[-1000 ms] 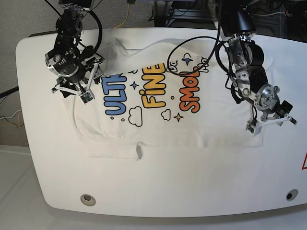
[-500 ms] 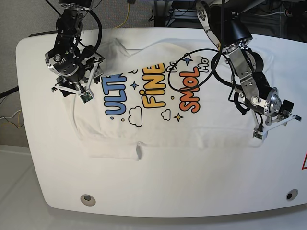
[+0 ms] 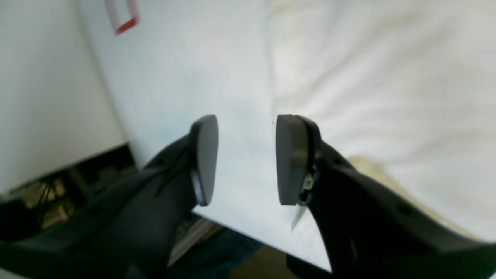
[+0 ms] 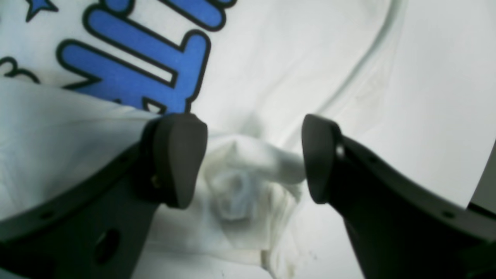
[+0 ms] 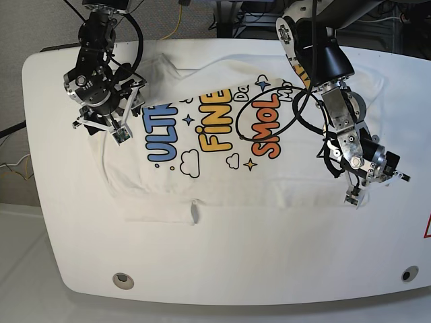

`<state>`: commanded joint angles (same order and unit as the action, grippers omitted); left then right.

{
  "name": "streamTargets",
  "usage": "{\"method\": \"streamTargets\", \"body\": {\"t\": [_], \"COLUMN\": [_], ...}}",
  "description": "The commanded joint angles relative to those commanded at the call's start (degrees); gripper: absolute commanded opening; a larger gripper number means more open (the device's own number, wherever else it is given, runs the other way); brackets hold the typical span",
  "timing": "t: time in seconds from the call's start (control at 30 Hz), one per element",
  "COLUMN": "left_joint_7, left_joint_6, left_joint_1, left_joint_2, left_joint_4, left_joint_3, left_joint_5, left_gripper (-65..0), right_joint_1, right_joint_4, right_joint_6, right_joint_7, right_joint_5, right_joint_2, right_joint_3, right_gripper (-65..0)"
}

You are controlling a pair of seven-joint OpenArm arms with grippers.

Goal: Fold the T-shirt properly
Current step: 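Swing the open left gripper over the shirt toward its shoulder edge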

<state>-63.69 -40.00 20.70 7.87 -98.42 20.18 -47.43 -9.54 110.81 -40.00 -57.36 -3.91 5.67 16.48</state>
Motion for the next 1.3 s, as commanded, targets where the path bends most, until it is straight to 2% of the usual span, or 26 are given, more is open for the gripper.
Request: {"method": "streamTargets", "body": {"t": [0.17, 0.33, 0.4, 0.7, 0.83, 0.97, 1.17, 1.3], "left_joint_7": [6.6, 14.0, 18.5, 33.7, 37.5, 38.1, 38.1, 38.1], "left_joint_6": [0.0, 0.0, 0.0, 0.0, 0.0, 0.0, 6.2, 10.3], "left_joint_1": [0.4, -0.7, -2.0, -9.0, -11.9, -13.2, -13.8, -13.5], "left_joint_2": [0.3, 1.1, 1.1, 1.1, 1.1, 1.1, 1.1, 1.1], "left_joint_4": [-1.7, -4.0, -4.6, -4.5, -4.5, -4.5, -5.6, -6.5], "left_joint_3": [0.1, 0.1, 0.1, 0.1, 0.2, 0.2, 4.0, 5.9], "left_joint_5": [2.4, 6.9, 9.2, 18.5, 22.8, 25.8, 30.8, 31.7], "left_gripper": [-42.6, -42.7, -42.7, -42.7, -42.7, -42.7, -42.7, -42.7], "right_joint_1": [0.0, -0.1, -0.5, -0.8, -0.8, -0.8, -0.8, -0.8], "right_joint_4": [0.0, 0.0, 0.0, 0.0, 0.0, 0.0, 0.0, 0.0], "right_joint_6": [0.0, 0.0, 0.0, 0.0, 0.0, 0.0, 0.0, 0.0], "right_joint_7": [0.0, 0.0, 0.0, 0.0, 0.0, 0.0, 0.0, 0.0], "right_joint_5": [0.1, 0.1, 0.1, 0.1, 0.1, 0.1, 0.1, 0.1], "right_joint_2": [-0.1, -0.1, -0.1, -0.1, -0.1, -0.1, -0.1, -0.1], "right_joint_3": [-0.1, -0.1, -0.1, 0.1, 0.1, 0.1, 0.1, 0.1], "right_gripper": [-25.4, -25.4, -25.4, -25.4, -25.4, -25.4, -25.4, -25.4]}}
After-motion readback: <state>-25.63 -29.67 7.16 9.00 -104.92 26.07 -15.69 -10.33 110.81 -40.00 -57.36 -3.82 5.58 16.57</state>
